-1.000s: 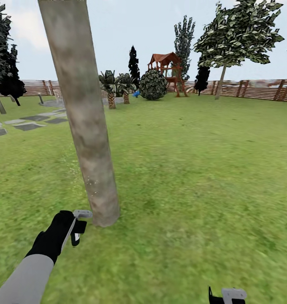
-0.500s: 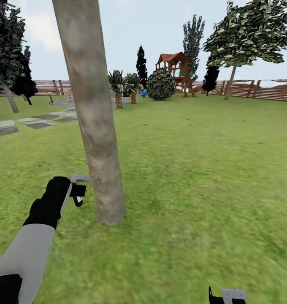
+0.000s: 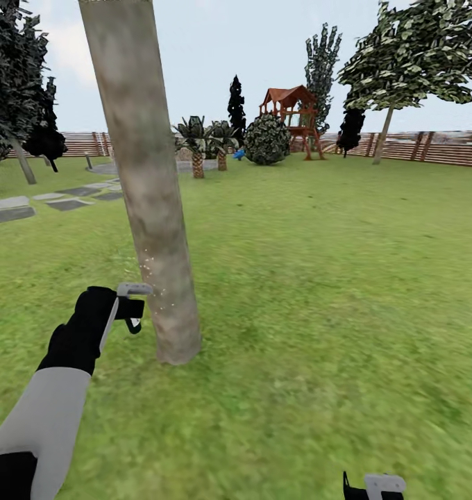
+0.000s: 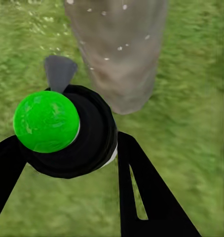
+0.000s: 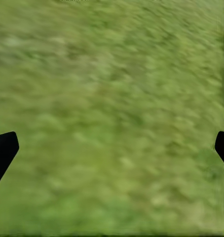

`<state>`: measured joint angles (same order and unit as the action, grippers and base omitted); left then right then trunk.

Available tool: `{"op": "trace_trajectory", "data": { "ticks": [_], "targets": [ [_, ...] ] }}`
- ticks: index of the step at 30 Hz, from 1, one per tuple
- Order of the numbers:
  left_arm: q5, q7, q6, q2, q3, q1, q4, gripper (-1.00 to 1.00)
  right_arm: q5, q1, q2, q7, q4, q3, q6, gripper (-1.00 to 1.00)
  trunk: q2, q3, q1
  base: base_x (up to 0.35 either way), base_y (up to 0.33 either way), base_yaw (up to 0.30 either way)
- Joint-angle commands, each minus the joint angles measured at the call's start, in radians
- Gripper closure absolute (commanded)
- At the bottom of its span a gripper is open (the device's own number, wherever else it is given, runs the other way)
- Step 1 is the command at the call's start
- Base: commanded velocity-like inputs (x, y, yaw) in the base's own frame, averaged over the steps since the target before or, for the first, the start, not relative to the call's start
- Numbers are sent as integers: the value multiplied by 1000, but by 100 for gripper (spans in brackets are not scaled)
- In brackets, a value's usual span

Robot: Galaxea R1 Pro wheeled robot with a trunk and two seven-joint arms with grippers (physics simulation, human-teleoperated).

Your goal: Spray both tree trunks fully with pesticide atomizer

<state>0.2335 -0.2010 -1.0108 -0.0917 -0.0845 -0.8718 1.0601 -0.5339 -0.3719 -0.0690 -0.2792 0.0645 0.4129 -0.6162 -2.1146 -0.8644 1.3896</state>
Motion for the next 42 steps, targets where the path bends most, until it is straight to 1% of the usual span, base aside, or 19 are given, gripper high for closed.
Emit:
{"op": "trace_trajectory", "data": {
  "ticks": [1, 13, 18, 19, 20, 24, 30, 42],
  "targets": [
    [15, -4, -3, 1, 0, 0, 3, 100, -11, -1, 0, -6, -2, 4, -2, -100, 0, -1, 0, -68, -259, 90],
    [17, -5, -2, 4, 2, 7, 4, 100, -11, -1, -1, -6, 1, 6, -2, -100, 0, -1, 0, 58, -272, 258],
    [19, -5, -2, 4, 2, 7, 3, 100, -10, -1, -2, -7, 2, 6, -2, -100, 0, -1, 0, 4, -275, 53],
    [19, -5, -2, 4, 6, 7, 3, 100, -10, -1, -2, -7, 1, 6, -2, -100, 0, -1, 0, 0, -275, 5],
    [20, -4, -2, 4, 17, 7, 3, 100, -11, -1, -9, -6, 0, 6, -2, -100, 0, -1, 0, 0, -275, 2],
    [20, -3, -2, 4, 25, 6, 3, 100, -11, -1, -16, -6, 0, 6, -2, -100, 0, -1, 0, 0, -275, 1],
    [22, -3, -2, 0, 28, 6, 2, 100, -9, -1, -15, -6, 0, 6, -2, -100, 0, -1, 0, 18, -275, 4],
    [23, 0, -3, 2, 31, 11, -9, 100, -9, -1, -14, -7, 0, 6, -2, -100, 0, -1, 0, 141, -260, 245]
  ]
}}
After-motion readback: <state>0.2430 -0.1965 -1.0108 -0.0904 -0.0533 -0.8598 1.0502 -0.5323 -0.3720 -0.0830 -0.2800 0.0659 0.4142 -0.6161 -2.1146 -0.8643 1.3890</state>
